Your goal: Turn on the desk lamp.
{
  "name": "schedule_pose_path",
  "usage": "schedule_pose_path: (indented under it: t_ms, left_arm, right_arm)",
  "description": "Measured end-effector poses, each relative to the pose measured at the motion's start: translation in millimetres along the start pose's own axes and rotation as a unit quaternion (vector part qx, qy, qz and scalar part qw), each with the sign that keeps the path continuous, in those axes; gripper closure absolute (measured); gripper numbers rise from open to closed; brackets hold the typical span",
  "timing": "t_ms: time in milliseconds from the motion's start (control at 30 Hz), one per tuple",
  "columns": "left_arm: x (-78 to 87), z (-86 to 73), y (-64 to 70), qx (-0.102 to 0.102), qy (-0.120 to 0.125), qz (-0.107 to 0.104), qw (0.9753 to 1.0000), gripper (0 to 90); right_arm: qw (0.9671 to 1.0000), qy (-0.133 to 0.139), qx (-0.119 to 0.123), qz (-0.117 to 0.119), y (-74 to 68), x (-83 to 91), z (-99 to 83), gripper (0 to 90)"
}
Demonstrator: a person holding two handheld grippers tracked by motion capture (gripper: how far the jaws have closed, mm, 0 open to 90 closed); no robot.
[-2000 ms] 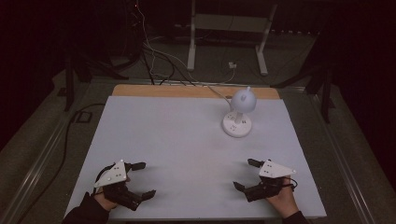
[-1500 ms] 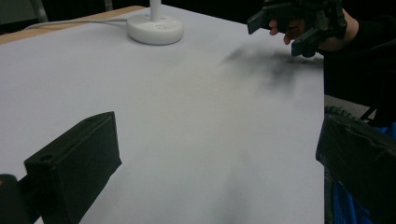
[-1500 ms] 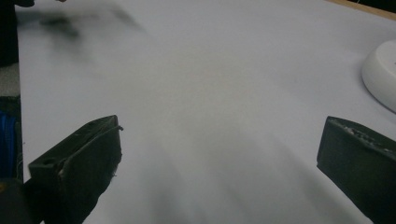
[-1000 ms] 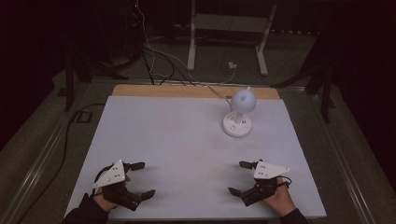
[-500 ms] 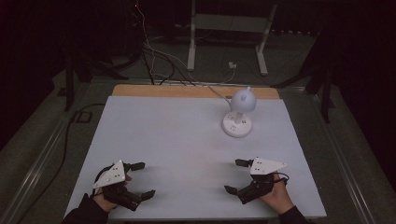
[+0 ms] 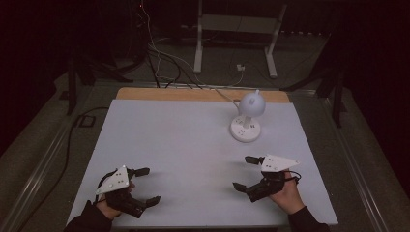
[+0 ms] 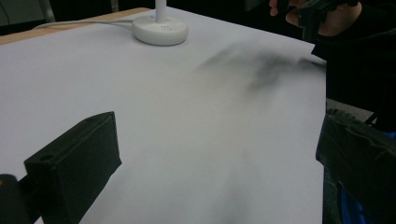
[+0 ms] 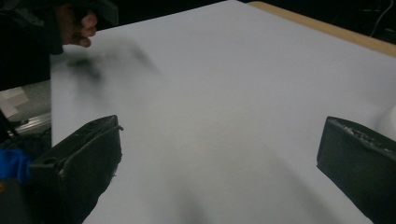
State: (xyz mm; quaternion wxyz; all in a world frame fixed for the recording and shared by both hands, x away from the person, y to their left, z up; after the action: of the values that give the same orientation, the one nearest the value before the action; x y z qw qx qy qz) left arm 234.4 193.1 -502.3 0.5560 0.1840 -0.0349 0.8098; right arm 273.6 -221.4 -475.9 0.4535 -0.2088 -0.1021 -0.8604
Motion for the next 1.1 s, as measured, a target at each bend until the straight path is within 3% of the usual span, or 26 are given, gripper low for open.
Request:
schedule_pose_path:
  t_ms: [700,1100]
  left_arm:
    - [0.3,0.1,-0.4,0.004,0.001,0.001,1.0000,0.2]
    - [0.5,0.0,-0.6,0.006,0.001,0.001,1.0000,0.2]
  right_arm:
    - [0.9991,0.006,-0.010,-0.040,23.2,1.4,20.4,0.0]
    - [0.9971,0.009,-0.017,-0.074,48.0,4.0,31.7,0.0]
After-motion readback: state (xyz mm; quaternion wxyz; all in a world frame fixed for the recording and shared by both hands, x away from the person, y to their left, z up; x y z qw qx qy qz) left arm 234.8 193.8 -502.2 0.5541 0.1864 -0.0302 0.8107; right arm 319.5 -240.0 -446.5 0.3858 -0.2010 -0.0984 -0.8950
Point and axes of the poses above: each handheld gripper's, and its own axes: x roughly backward along the jaws, z roughly out of its top, y roughly to its right, the point moved 2 cm from there along -x, roughly forward along the jaws, and after that the axes turned 6 degrees about -z, right-handed, at the moved point
